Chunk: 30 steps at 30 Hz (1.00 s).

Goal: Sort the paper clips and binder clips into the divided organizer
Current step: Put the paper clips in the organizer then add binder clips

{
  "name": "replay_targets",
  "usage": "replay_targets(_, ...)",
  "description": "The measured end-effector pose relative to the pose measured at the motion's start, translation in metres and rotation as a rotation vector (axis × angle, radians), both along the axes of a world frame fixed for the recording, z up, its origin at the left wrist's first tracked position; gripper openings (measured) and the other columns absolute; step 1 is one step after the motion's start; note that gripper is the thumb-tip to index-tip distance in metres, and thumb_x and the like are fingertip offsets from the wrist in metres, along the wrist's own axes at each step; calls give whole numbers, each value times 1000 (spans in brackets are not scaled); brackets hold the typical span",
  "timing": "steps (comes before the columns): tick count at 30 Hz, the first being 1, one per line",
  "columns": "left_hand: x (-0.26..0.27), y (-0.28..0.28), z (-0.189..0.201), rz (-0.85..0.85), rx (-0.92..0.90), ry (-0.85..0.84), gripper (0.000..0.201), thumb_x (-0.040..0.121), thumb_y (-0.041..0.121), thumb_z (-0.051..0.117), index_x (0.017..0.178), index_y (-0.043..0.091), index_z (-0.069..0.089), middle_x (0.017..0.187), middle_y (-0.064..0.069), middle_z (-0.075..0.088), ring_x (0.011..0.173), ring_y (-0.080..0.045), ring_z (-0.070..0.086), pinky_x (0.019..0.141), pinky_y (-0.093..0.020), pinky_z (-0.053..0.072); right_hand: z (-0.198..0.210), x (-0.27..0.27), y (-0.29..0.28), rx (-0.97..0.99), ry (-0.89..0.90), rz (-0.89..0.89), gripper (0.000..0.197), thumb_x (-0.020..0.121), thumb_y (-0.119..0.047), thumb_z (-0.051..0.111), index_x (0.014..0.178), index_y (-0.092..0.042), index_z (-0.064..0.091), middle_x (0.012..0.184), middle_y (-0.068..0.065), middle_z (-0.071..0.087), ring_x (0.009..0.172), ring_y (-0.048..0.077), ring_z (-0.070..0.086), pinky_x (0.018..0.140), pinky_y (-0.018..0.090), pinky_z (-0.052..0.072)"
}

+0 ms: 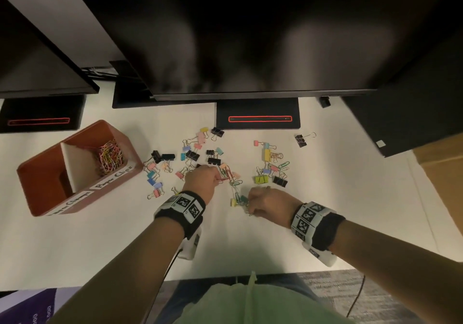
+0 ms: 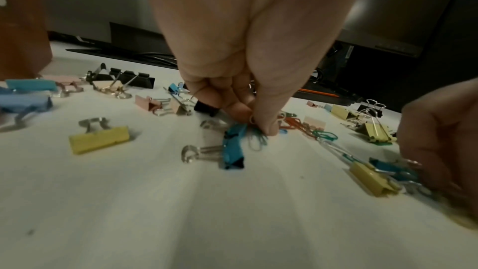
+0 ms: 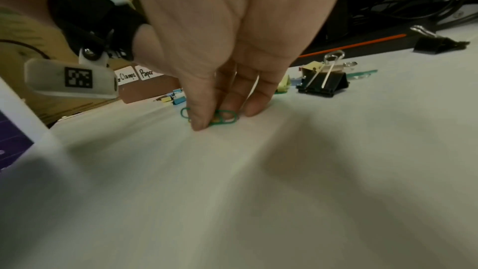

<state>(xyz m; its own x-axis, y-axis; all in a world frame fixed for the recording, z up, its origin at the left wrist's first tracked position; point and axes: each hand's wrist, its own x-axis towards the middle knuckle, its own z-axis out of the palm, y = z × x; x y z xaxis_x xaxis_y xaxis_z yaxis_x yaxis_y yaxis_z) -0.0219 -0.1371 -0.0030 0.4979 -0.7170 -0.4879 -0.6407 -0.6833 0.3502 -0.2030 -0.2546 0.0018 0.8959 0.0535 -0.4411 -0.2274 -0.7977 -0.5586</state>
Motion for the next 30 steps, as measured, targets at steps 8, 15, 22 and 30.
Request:
replay_targets(8,25,8,22,120,-254,59,9,86,11,62,94,9,66,98,-2,55,82,-14,56,88,-28,48,-7,12,-2,-44,-29,-175,20,90,-19,56,108,-14,64,105,8,64,101,24,56,91,36,46)
replay_targets(15,36,34,41,288,-289,106,17,82,11,67,100,12,65,84,0,61,80,-13,58,76,-21,44,-6,10,-8,-31,-57,-216,13,86,-11,60,95,-8,69,99,8,63,91,22,59,86,35,49)
replay_targets(22,8,23,14,309,-146,159,28,81,17,68,107,17,57,87,0,70,82,-19,65,82,-36,55,0,13,-14,-51,-58,-227,13,87,-13,56,95,-12,67,96,4,67,88,19,60,83,34,52)
replay_targets(30,11,15,4,192,0,-3,13,81,26,67,91,18,67,96,-2,66,89,-21,60,84,-39,51,2,62,-5,-24,-11,-232,22,90,-13,53,110,-12,63,107,7,61,96,24,58,88,34,48)
